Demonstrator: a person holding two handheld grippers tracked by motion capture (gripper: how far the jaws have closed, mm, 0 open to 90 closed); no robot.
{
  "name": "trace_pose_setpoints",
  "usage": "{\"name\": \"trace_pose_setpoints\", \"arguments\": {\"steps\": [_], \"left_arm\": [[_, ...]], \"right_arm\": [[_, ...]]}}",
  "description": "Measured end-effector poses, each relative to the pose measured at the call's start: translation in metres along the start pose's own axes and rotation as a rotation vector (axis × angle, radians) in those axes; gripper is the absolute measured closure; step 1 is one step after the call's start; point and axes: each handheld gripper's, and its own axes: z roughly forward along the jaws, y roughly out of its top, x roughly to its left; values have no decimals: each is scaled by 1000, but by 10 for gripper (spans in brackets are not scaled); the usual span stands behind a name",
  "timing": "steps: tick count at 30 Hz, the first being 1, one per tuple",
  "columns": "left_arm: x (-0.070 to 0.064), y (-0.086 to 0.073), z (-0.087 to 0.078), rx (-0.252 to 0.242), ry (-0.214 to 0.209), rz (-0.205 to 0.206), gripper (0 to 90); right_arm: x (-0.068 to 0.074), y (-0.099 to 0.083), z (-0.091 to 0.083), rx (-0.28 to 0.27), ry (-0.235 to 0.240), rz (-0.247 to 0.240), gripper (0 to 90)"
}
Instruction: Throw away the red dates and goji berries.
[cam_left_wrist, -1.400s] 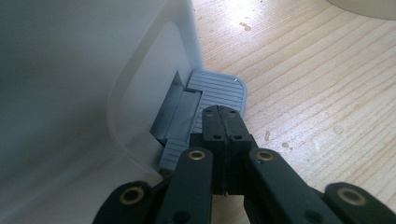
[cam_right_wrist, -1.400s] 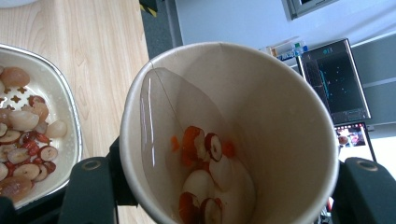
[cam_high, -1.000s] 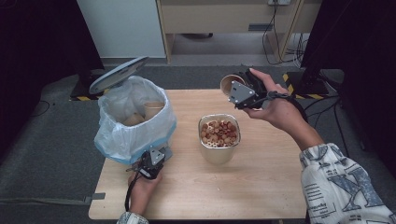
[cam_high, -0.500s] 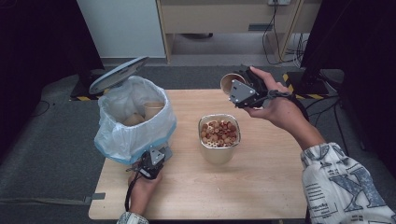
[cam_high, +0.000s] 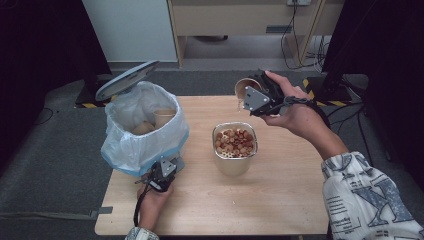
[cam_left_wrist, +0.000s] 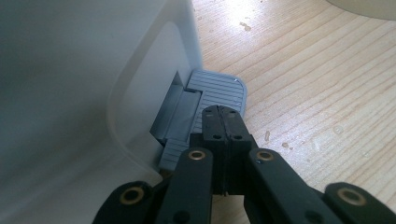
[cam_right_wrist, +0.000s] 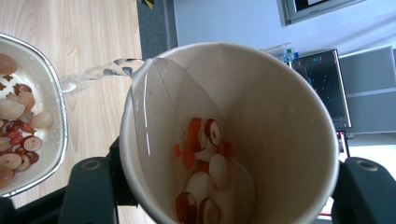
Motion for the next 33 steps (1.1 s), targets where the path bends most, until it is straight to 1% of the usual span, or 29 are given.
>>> {"name": "trace_pose_setpoints", "arguments": {"steps": [10, 15, 23, 32, 33], "left_arm": [[0, 0, 0, -2, -2, -3, 890], [0, 0, 0, 0, -1, -1, 890], [0, 0, 0, -1, 0, 0, 890], [0, 0, 0, -1, 0, -1, 890], [0, 0, 0, -1, 0, -1, 890]], "right_arm": [[-2, 1, -2, -5, -10, 3, 342], [-3, 0, -2, -13, -5, 15, 342], [-3, 0, -3, -11, -5, 17, 342], [-7, 1, -5, -4, -11, 4, 343], [-8, 2, -5, -3, -13, -4, 343]]}}
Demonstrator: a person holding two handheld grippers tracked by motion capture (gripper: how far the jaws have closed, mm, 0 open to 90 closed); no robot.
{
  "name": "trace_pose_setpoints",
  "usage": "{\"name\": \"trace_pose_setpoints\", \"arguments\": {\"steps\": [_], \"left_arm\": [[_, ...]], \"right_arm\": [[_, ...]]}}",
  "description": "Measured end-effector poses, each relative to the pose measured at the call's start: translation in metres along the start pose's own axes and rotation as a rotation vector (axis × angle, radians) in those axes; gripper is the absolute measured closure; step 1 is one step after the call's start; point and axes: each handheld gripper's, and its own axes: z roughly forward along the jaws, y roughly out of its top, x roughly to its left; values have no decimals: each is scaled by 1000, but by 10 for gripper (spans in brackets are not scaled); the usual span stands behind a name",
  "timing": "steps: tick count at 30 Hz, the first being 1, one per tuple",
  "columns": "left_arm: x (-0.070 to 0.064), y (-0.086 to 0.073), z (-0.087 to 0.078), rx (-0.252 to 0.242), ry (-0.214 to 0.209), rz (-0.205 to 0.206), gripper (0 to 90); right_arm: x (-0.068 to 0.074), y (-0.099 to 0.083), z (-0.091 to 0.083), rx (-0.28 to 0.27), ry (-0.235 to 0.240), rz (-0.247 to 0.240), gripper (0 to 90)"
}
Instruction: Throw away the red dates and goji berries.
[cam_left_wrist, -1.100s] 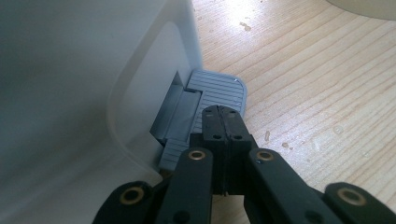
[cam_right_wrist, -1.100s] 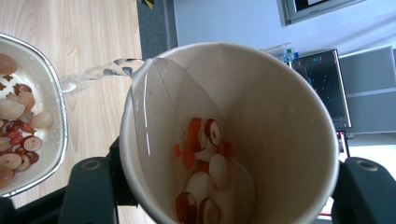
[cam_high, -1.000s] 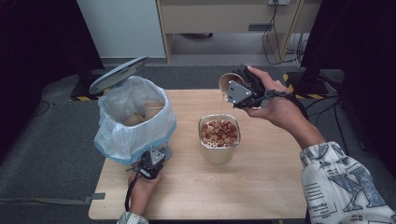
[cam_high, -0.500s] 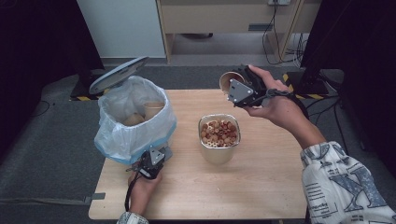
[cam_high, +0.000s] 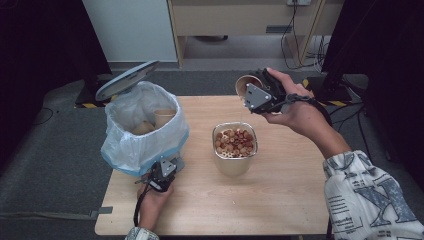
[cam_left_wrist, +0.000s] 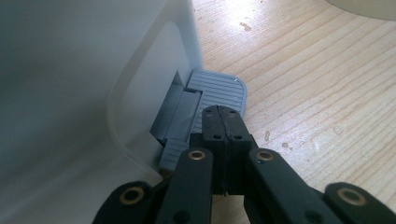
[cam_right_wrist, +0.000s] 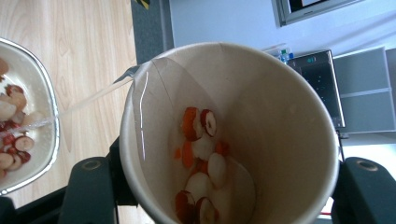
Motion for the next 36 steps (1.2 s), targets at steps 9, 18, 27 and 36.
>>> {"name": "trace_pose_setpoints", "arguments": {"steps": [9, 18, 27, 36], "left_arm": [[0, 0, 0, 0, -1, -1, 890], [0, 0, 0, 0, -1, -1, 890], [0, 0, 0, -1, -1, -2, 890], [0, 0, 0, 0, -1, -2, 890]], "right_arm": [[1, 2, 0, 23, -14, -44, 345], [-1, 0, -1, 24, -14, -43, 345], [-1, 1, -2, 29, -17, -52, 345], [-2, 1, -3, 27, -21, -51, 345]]}}
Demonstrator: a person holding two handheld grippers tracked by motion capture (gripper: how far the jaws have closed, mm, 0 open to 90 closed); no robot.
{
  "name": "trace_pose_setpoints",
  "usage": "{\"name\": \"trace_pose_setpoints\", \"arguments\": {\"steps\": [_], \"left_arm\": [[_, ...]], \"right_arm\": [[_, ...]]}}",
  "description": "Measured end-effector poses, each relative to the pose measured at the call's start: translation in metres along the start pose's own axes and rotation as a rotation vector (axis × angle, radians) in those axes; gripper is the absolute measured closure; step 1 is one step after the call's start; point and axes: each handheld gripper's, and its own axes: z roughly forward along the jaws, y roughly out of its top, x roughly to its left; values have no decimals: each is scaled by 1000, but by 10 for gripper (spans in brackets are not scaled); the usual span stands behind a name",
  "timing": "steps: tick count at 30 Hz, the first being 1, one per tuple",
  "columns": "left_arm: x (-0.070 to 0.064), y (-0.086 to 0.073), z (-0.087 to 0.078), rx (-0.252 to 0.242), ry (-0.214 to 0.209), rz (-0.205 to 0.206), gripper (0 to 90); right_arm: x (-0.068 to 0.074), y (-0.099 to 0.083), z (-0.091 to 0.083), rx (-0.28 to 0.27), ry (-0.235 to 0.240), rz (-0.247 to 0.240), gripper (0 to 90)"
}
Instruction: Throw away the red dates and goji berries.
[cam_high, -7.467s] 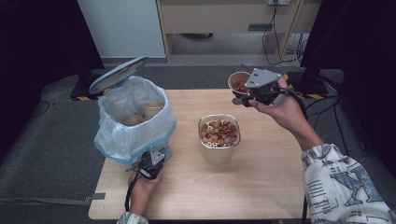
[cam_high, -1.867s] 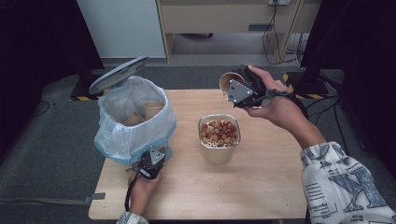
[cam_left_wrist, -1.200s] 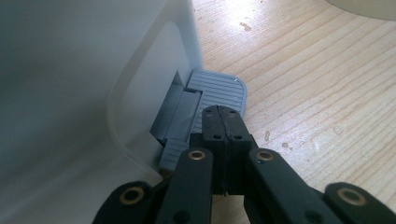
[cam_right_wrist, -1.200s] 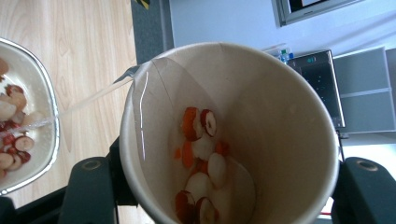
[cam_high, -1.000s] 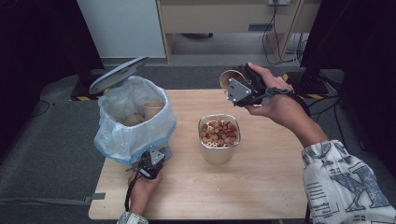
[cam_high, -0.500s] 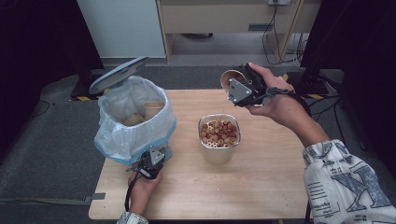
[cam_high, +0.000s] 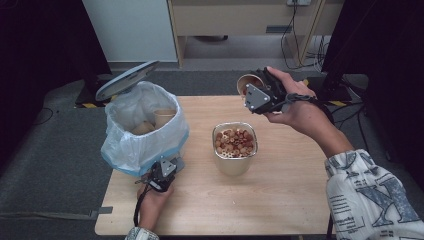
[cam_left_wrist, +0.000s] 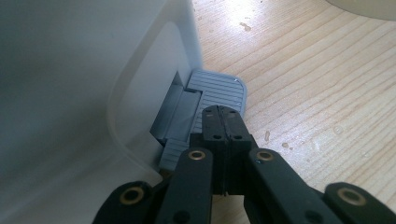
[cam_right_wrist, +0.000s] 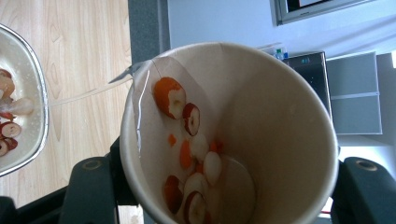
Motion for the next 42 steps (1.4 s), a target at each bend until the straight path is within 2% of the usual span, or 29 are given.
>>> {"name": "trace_pose_setpoints", "arguments": {"steps": [13, 22, 27, 42], "left_arm": [[0, 0, 0, 0, 0, 1, 890], [0, 0, 0, 0, -1, -1, 890], [0, 0, 0, 0, -1, 0, 890], [0, 0, 0, 0, -1, 0, 890]], "right_arm": [[0, 0, 0, 4, -2, -5, 345], [2, 2, 1, 17, -15, -56, 346], [6, 4, 2, 41, -31, -117, 346], [7, 3, 3, 45, -33, -129, 346]]}}
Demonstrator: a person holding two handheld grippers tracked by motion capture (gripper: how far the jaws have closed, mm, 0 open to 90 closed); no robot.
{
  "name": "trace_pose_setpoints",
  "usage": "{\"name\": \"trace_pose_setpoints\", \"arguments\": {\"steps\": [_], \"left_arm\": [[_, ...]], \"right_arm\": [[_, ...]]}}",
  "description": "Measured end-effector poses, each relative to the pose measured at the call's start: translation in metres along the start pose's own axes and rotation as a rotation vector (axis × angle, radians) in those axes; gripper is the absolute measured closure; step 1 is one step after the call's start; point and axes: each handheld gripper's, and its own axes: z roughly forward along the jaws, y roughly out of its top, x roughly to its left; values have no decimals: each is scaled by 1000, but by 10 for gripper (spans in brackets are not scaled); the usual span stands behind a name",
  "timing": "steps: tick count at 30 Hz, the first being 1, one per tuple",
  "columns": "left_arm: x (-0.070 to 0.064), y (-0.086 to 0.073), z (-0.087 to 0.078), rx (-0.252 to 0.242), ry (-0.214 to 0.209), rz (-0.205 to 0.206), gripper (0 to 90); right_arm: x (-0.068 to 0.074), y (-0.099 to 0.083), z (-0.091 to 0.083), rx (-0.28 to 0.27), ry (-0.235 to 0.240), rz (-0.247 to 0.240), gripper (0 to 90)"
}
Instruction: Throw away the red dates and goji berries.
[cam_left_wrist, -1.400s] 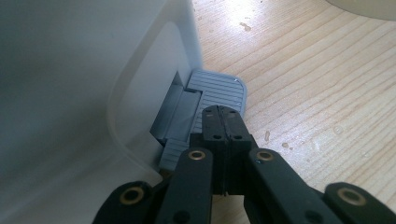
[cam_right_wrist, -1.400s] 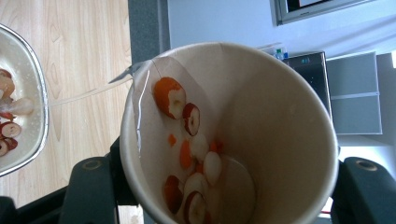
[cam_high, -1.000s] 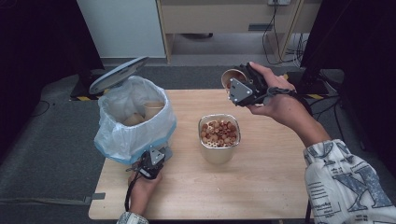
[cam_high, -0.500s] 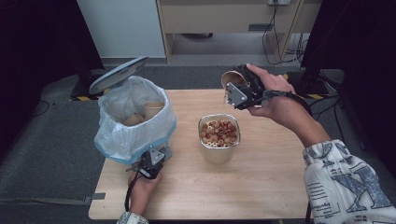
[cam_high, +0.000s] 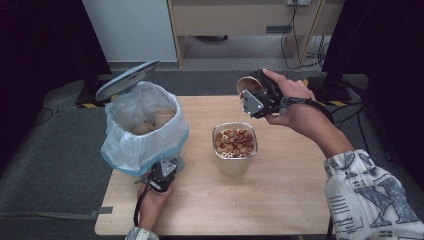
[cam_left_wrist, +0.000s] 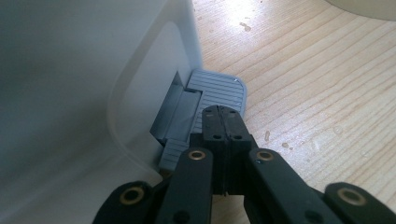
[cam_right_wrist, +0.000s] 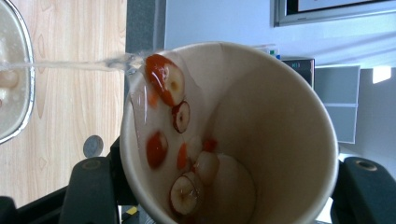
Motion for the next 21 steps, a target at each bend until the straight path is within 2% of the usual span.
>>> {"name": "trace_pose_setpoints", "arguments": {"steps": [3, 5, 10, 15, 21], "left_arm": [[0, 0, 0, -1, 0, -1, 890], [0, 0, 0, -1, 0, -1, 890], [0, 0, 0, 0, 1, 0, 890], [0, 0, 0, 0, 0, 0, 890], [0, 0, 0, 0, 1, 0, 890]], "right_arm": [[-1, -2, 0, 10, 1, 8, 346], [0, 2, 0, -6, 3, 2, 346], [3, 6, 1, -3, 13, -19, 346], [2, 3, 2, 1, 9, -8, 345], [3, 6, 1, 2, 11, -18, 345]]}}
